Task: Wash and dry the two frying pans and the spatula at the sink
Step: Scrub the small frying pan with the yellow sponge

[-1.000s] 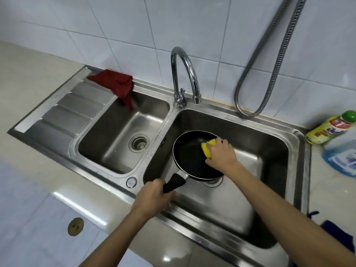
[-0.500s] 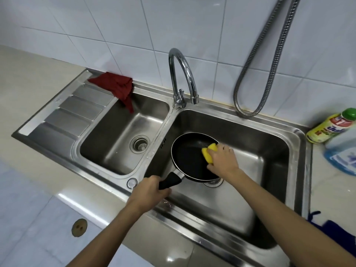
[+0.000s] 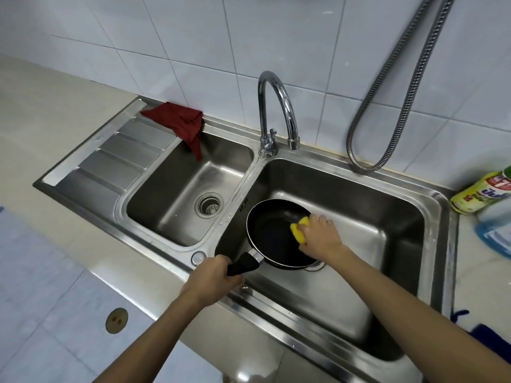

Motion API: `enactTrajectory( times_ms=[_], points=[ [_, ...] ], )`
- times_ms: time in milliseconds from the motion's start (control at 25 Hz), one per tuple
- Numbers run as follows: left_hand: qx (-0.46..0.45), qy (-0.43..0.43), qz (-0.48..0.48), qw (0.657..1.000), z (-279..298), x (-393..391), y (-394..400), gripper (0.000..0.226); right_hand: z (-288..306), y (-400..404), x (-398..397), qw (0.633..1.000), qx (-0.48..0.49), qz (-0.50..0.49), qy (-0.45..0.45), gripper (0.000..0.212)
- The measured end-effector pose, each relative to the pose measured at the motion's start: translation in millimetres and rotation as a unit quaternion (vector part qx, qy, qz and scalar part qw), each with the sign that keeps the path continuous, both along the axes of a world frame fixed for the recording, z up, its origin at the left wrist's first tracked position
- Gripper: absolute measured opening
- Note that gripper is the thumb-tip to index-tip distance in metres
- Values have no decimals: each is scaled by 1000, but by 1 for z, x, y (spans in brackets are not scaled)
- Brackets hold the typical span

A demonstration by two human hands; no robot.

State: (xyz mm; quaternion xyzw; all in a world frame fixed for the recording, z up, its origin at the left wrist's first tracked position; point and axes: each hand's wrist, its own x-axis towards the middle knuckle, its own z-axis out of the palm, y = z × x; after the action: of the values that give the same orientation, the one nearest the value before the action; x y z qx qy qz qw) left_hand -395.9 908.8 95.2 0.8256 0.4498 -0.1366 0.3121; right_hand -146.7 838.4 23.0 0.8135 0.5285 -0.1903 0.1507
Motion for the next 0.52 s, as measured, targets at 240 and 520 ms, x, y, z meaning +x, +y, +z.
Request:
enactTrajectory(
  times_ms=[240, 520],
  points=[
    [51, 45, -85, 994, 4, 0, -9, 23, -2, 8, -54, 948, 112, -44, 295, 60],
    [54, 28, -19, 998, 15, 4, 7, 22, -5, -11, -13, 988, 57, -81, 120, 60]
  ],
)
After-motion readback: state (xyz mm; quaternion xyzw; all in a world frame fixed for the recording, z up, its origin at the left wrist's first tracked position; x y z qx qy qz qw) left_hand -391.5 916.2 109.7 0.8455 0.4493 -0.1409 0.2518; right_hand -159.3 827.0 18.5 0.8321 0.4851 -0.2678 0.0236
